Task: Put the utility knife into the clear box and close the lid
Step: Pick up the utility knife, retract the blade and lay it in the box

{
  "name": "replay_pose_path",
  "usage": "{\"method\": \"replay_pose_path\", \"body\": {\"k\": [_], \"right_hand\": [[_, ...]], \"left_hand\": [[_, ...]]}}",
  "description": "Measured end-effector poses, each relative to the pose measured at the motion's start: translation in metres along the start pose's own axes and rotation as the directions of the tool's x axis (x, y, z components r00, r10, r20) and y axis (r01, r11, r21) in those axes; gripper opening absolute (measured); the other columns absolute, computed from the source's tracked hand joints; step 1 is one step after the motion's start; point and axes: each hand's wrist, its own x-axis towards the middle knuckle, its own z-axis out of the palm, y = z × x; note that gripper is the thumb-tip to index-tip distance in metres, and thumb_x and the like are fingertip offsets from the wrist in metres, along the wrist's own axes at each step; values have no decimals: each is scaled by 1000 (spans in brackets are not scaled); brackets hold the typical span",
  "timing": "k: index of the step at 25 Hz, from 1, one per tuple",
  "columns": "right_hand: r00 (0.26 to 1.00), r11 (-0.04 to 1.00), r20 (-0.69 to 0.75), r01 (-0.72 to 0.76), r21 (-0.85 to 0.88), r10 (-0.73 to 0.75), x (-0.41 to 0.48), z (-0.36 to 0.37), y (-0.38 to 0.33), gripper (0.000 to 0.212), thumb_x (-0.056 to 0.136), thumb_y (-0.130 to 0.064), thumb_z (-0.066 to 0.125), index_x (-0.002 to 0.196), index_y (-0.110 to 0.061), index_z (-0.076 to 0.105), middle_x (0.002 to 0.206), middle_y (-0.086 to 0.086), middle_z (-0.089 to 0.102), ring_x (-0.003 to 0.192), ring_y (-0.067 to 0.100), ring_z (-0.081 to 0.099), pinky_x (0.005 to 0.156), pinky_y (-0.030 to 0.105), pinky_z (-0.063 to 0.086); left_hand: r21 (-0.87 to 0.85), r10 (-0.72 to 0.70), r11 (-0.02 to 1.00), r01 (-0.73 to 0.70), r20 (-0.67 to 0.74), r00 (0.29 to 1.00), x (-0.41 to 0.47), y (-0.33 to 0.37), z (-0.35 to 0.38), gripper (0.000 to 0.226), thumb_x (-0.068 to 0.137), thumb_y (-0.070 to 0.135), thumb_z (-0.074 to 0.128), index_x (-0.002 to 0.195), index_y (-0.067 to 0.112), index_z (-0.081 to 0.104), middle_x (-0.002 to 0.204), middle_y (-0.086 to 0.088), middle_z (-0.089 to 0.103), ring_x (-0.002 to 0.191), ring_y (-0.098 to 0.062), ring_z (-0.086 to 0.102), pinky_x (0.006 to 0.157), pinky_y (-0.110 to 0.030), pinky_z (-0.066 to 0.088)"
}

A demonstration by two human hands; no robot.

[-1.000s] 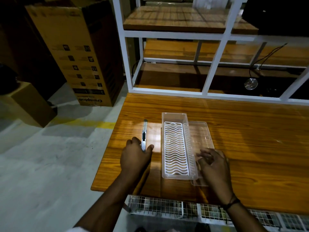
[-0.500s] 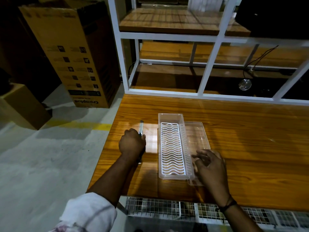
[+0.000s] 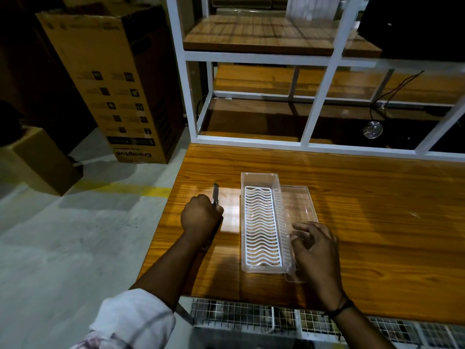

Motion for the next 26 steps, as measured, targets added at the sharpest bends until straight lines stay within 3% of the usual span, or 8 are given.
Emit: {"method": "replay_pose_path", "body": {"k": [3, 8, 13, 17, 20, 22, 24, 26], "right_hand": [[1000, 1000, 12, 4, 3, -4, 0, 0, -4, 30, 84, -6, 70, 100, -32, 68, 112, -6, 54, 115, 32, 56, 97, 53, 52], [999, 1000, 19, 30, 10, -30, 1, 1, -4, 29, 84, -7, 68, 102, -29, 70, 112, -8, 54, 116, 29, 54, 95, 53, 53], [994, 993, -9, 109, -54, -110, 1, 0, -20, 29, 84, -4, 67, 102, -27, 69, 110, -6, 59, 112, 24, 52, 85, 30, 46], [986, 984, 32, 161, 72, -164, 13, 7, -34, 26, 87, -7, 67, 107, -23, 71, 109, -8, 66, 98, 5, 64, 80, 29, 56], [993, 948, 108, 9, 319, -46, 26, 13, -56, 15, 94, -14, 64, 104, -19, 74, 100, -2, 75, 90, 13, 71, 70, 27, 58], [975, 868, 215, -152, 473, 54, 36, 14, -71, 17, 99, -18, 59, 100, -13, 75, 92, 7, 77, 81, 21, 73, 64, 31, 58], [941, 774, 313, -295, 561, 132, 46, 14, -81, 24, 100, -20, 55, 101, -9, 77, 92, 19, 77, 80, 30, 72, 66, 39, 58], [912, 700, 375, -378, 606, 167, 52, 14, -85, 27, 100, -21, 55, 107, -7, 76, 104, 30, 74, 87, 36, 72, 77, 49, 58]], "left_hand": [[-114, -22, 993, 24, 16, 1000, 4, -7, -2, 32, 82, 41, 74, 89, 9, 71, 86, -9, 74, 73, -28, 70, 55, -28, 46], [-348, -85, 933, 96, 47, 995, 3, -9, -13, 25, 83, 33, 80, 74, 11, 71, 74, -6, 74, 61, -16, 65, 52, -24, 39], [-738, 4, 670, 86, 118, 993, -5, 5, -39, 19, 89, 27, 77, 82, 10, 73, 79, -6, 77, 75, -20, 77, 52, -21, 56], [-864, 166, 501, 41, 142, 976, -19, 38, -63, 14, 91, 25, 75, 84, 13, 74, 78, 0, 77, 75, -13, 76, 57, -19, 56], [-888, 335, 457, 45, 219, 916, -37, 63, -64, 11, 91, 24, 76, 82, 17, 75, 78, -1, 77, 72, -13, 75, 57, -23, 57], [-888, 413, 459, 10, 223, 883, -46, 71, -55, 12, 91, 26, 76, 87, 14, 78, 83, -12, 77, 75, -17, 76, 60, -28, 60], [-892, 441, 452, -18, 206, 874, -52, 75, -49, 19, 92, 27, 74, 99, 9, 80, 94, -19, 78, 82, -23, 79, 64, -34, 63], [-907, 447, 421, -2, 206, 870, -53, 78, -45, 24, 94, 25, 71, 110, 8, 79, 103, -19, 79, 90, -31, 79, 72, -45, 66]]}}
